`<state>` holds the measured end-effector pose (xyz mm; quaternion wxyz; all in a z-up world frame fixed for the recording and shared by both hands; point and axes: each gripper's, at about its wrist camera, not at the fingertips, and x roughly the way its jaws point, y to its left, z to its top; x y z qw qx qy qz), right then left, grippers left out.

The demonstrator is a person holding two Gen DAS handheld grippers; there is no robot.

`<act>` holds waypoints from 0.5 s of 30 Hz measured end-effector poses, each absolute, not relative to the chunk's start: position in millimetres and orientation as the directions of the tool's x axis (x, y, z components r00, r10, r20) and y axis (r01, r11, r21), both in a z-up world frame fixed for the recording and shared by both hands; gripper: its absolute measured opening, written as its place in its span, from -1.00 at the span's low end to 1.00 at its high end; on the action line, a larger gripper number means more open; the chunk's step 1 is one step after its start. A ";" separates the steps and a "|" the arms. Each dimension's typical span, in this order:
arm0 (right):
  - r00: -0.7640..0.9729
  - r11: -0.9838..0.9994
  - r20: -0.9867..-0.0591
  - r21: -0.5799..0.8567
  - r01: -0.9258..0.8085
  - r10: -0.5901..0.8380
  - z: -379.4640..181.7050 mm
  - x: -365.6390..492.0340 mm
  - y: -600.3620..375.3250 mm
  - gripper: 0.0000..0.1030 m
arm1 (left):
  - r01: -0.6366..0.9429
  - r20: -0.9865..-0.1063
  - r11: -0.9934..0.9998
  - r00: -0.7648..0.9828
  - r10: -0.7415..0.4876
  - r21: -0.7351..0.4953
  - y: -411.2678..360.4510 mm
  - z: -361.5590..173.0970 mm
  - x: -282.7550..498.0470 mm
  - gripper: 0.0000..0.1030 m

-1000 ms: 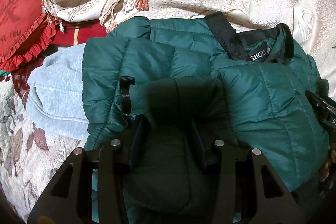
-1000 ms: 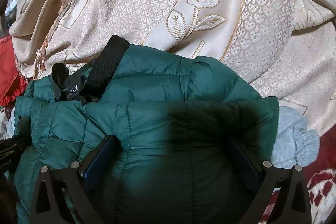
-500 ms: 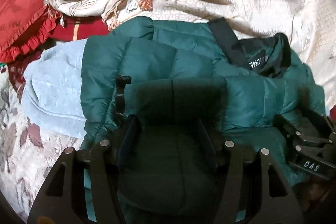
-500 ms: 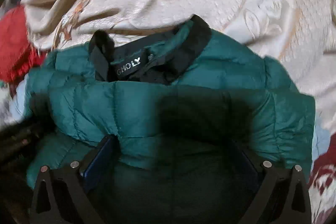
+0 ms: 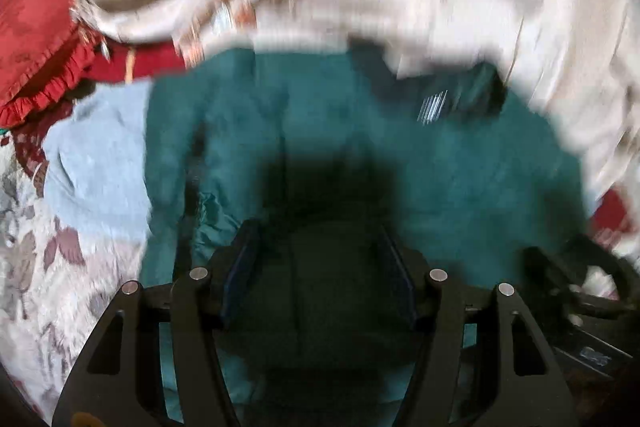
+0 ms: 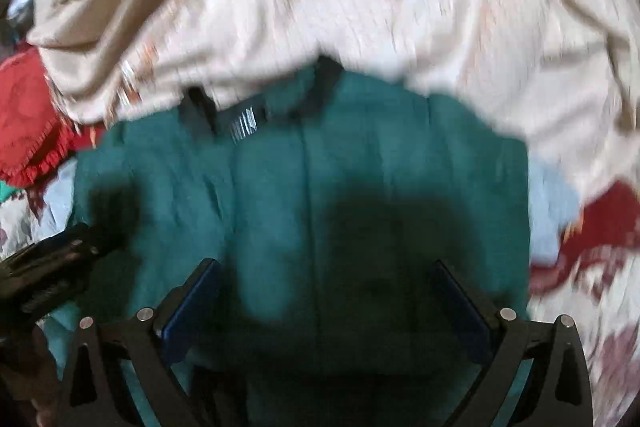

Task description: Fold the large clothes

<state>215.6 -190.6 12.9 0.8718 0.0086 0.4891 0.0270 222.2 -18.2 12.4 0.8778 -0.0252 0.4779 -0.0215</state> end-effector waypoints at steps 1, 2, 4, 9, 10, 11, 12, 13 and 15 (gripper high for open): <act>0.511 0.997 -0.857 0.024 -0.074 0.059 3.2 216.6 -189.6 1.00 | 0.025 -0.839 0.999 0.544 -0.031 -0.021 -24.7 5.8 222.3 0.25; 0.516 0.995 -0.854 0.014 -0.103 0.066 -2.1 219.2 -187.9 1.00 | 0.032 -0.832 0.999 0.555 -0.002 0.019 -30.1 3.8 221.7 0.27; 0.499 0.994 -0.863 0.035 -0.100 0.081 -2.5 224.0 -189.1 1.00 | 0.022 -0.828 0.999 0.560 0.023 0.042 -34.2 2.3 221.3 0.28; 0.499 0.994 -0.862 0.036 -0.107 0.085 1.2 223.7 -188.2 1.00 | 0.022 -0.828 0.999 0.561 0.007 0.023 -30.2 3.3 223.1 0.30; 0.495 0.993 -0.864 0.044 -0.110 0.093 5.5 224.0 -188.7 1.00 | 0.018 -0.828 1.000 0.561 0.002 0.015 -29.0 5.5 223.0 0.30; 0.495 0.992 -0.863 0.053 -0.115 0.103 12.4 223.7 -190.6 1.00 | 0.008 -0.828 1.000 0.561 -0.008 -0.005 -26.1 9.7 222.3 0.29; 0.516 0.991 -0.849 0.061 -0.119 0.114 22.6 219.5 -197.9 1.00 | -0.006 -0.827 1.000 0.563 -0.015 -0.022 -23.1 15.7 219.9 0.29; 0.558 0.992 -0.823 0.058 -0.112 0.111 32.7 217.4 -202.5 1.00 | -0.020 -0.819 0.998 0.573 -0.032 -0.054 -17.8 24.3 216.7 0.29; 0.651 0.996 -0.755 0.029 -0.083 0.076 52.8 214.1 -218.7 1.00 | -0.011 -0.776 0.996 0.628 -0.065 -0.093 -9.1 39.4 214.7 0.29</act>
